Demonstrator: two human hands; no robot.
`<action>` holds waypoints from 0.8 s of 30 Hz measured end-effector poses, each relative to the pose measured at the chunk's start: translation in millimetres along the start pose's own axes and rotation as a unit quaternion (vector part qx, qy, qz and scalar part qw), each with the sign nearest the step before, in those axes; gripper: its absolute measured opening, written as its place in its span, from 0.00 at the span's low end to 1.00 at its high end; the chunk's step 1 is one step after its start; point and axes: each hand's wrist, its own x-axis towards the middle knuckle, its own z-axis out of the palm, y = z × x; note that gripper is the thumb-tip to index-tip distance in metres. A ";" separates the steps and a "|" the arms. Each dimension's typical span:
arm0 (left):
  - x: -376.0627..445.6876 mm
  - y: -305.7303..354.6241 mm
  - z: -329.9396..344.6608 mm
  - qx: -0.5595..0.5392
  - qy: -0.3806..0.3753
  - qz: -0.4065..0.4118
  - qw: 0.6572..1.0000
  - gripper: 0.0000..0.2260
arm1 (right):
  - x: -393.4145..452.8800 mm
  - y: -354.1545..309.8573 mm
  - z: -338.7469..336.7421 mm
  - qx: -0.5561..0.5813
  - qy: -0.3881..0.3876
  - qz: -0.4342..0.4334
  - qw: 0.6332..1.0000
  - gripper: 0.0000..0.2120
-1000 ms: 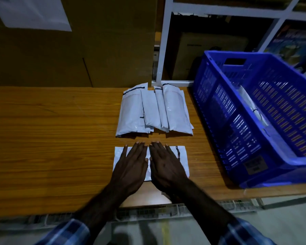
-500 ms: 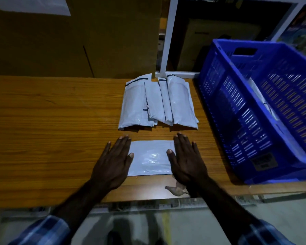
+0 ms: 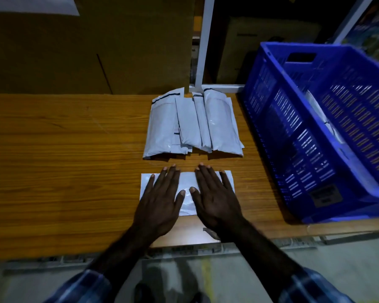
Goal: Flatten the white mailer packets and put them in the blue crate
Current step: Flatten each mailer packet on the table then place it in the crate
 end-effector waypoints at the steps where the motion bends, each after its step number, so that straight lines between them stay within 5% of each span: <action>1: -2.6 -7.1 -2.1 0.000 -0.002 -0.015 1.000 0.28 | -1.9 7.5 -1.9 -0.001 -0.020 0.031 0.999 0.30; 6: -19.5 -43.9 -14.5 -0.003 -0.010 -0.077 0.997 0.35 | -23.8 51.3 -15.0 0.026 -0.061 0.134 0.989 0.37; 13: -39.3 -36.5 -20.3 -0.035 0.001 0.085 0.996 0.35 | -35.0 37.1 -29.9 0.035 -0.109 -0.064 0.991 0.40; 24: -29.3 -33.0 -30.1 0.016 0.042 0.141 0.989 0.22 | -29.0 38.3 -45.5 -0.046 0.012 -0.191 0.980 0.19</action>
